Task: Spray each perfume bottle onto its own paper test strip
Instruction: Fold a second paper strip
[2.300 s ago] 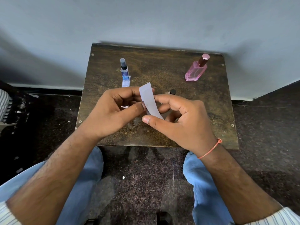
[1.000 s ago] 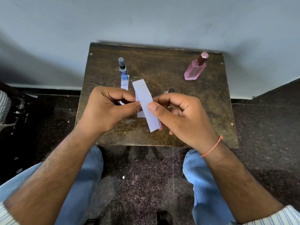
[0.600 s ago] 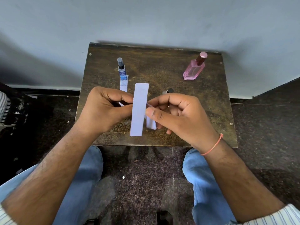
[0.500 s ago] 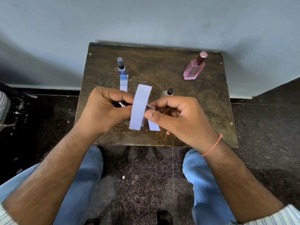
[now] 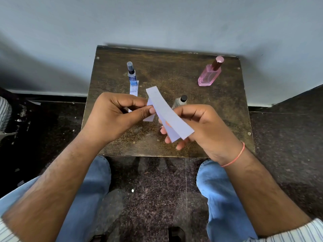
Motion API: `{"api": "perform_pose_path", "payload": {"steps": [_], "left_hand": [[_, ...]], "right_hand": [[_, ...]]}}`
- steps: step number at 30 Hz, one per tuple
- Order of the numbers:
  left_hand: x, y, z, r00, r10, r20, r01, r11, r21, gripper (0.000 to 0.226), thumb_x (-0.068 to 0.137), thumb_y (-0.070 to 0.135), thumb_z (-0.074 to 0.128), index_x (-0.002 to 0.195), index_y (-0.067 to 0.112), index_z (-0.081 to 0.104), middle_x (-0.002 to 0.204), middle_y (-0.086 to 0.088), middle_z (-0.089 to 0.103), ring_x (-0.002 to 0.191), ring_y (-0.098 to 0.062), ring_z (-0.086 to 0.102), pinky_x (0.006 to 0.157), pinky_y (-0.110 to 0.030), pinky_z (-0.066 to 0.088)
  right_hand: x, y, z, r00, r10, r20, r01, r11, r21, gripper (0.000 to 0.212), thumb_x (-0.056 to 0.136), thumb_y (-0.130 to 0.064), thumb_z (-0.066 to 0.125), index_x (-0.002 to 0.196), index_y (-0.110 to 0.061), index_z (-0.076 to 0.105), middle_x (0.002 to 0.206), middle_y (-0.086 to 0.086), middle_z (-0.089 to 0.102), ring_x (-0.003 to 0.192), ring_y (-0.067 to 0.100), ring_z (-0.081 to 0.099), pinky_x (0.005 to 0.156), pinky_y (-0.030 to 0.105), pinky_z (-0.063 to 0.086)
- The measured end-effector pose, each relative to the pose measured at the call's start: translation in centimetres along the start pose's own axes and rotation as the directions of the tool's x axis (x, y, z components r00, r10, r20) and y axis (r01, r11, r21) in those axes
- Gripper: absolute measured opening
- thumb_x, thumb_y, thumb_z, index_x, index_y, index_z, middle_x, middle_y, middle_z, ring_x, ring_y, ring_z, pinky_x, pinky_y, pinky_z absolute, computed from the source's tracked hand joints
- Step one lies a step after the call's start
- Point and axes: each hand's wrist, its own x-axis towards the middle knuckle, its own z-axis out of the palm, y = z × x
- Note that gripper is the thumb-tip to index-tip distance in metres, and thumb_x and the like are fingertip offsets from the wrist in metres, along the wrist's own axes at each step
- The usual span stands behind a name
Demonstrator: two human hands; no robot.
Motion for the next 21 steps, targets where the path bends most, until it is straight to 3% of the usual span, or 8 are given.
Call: {"api": "perform_pose_path", "payload": {"steps": [6,10,13,16,21], "left_hand": [[0.0,-0.4,0.0,1.000,-0.009,-0.020,0.009,1.000,0.018,0.012,0.088,0.039,0.081,0.097,0.031,0.085,0.098,0.006,0.085,0.083,-0.035,0.079,0.069,-0.058,0.061],[-0.1,-0.5,0.1,1.000,0.000,-0.011,0.000,1.000,0.006,0.016,0.089,0.037,0.081,0.101,0.027,0.083,0.098,0.004,0.085,0.085,-0.031,0.081,0.069,-0.059,0.062],[-0.2,-0.2,0.3,1.000,0.003,0.001,-0.003,0.999,0.034,0.015,0.090,0.035,0.080,0.102,0.026,0.083,0.097,0.004,0.085,0.082,-0.023,0.081,0.063,-0.058,0.061],[-0.4,0.0,0.4,1.000,-0.026,-0.011,0.027,0.997,0.075,0.015,0.090,0.032,0.082,0.105,0.032,0.083,0.098,0.010,0.085,0.074,-0.012,0.076,0.055,-0.054,0.055],[-0.3,0.2,0.2,1.000,0.001,-0.009,-0.001,1.000,0.007,0.026,0.094,0.030,0.080,0.120,0.028,0.079,0.111,0.007,0.084,0.094,-0.023,0.080,0.064,-0.066,0.058]], "right_hand": [[0.2,-0.8,0.0,0.986,0.109,0.124,-0.136,0.961,0.241,0.054,0.100,-0.032,0.039,0.132,-0.006,0.073,0.117,0.019,0.081,0.090,0.032,0.078,0.070,0.044,0.062],[-0.1,-1.1,0.4,0.990,0.106,0.088,-0.121,0.975,0.186,0.057,0.106,-0.054,0.055,0.128,-0.006,0.075,0.114,0.019,0.081,0.086,0.027,0.078,0.066,0.040,0.063],[-0.2,-1.0,1.7,0.994,0.109,-0.015,-0.105,0.982,0.156,0.043,0.094,-0.043,0.071,0.115,-0.005,0.079,0.103,0.013,0.083,0.076,0.024,0.078,0.058,0.036,0.062],[-0.2,-0.9,2.8,0.991,0.118,-0.068,-0.107,0.982,0.153,0.013,0.100,-0.023,0.074,0.098,-0.011,0.080,0.091,0.007,0.083,0.069,0.021,0.077,0.054,0.035,0.061],[-0.3,-0.9,3.1,0.990,0.121,-0.075,-0.111,0.986,0.122,0.010,0.101,-0.016,0.075,0.094,-0.011,0.079,0.085,0.003,0.082,0.069,0.021,0.077,0.057,0.036,0.059]]}}
